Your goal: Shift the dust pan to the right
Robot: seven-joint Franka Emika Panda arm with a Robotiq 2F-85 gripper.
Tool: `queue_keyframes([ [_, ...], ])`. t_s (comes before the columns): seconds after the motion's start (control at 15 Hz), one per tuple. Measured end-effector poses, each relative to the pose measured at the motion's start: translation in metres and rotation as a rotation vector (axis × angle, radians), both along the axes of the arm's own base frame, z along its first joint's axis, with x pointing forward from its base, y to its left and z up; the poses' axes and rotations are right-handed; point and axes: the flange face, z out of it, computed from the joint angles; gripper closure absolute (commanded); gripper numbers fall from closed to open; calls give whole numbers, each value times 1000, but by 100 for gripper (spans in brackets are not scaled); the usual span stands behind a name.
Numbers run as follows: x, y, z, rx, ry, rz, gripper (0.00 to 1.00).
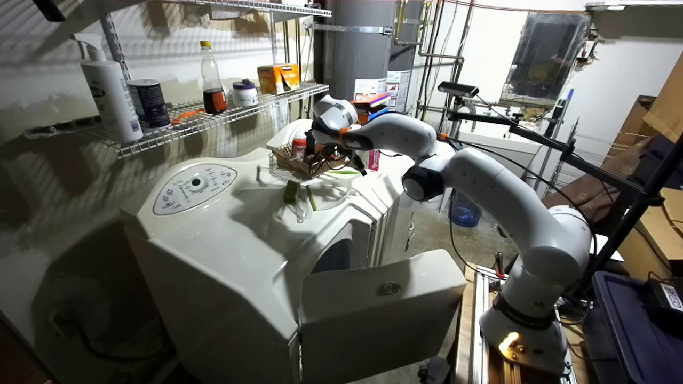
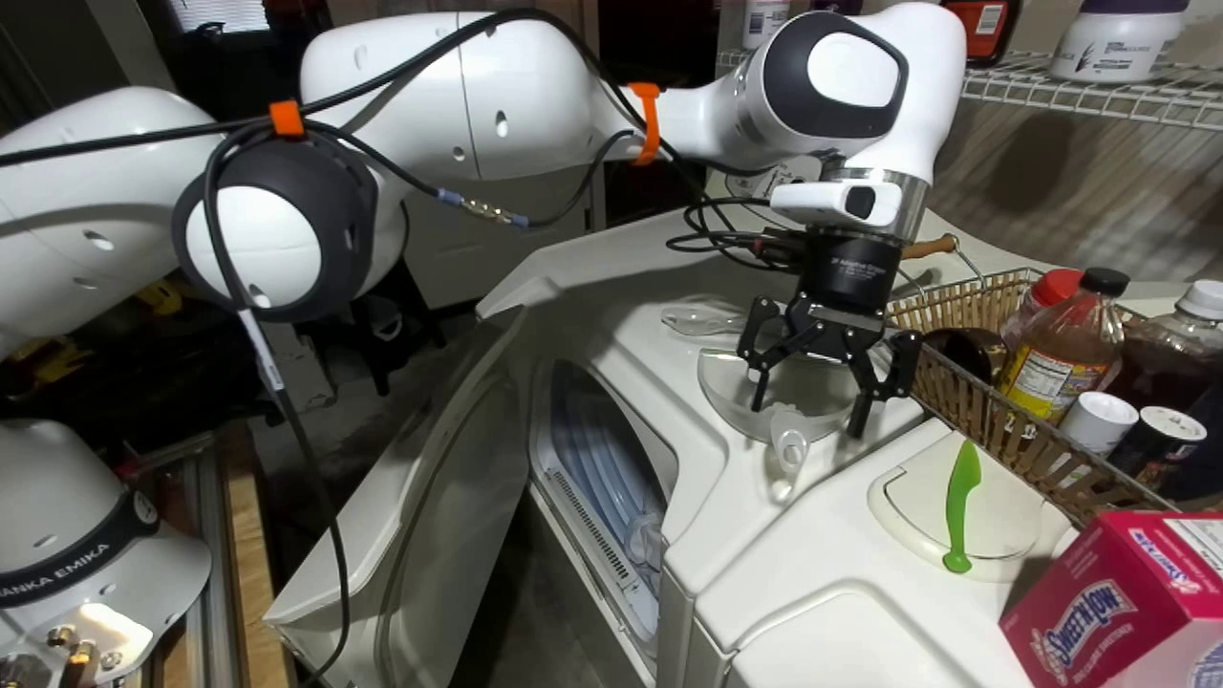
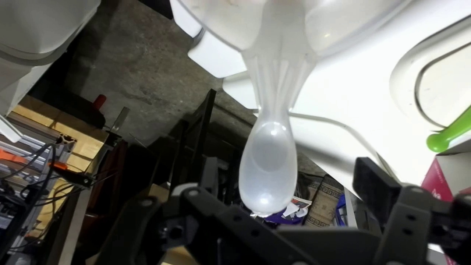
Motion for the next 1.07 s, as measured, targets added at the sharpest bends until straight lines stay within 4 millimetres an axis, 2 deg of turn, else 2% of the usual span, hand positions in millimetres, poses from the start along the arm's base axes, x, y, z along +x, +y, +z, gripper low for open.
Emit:
queue_keyframes([
  [0.2,-3,5,20,21,30,56,0],
  [0.73,-11,16,113,144,89,446,0],
  [1.07,-4,19,143,187,95,707,0],
])
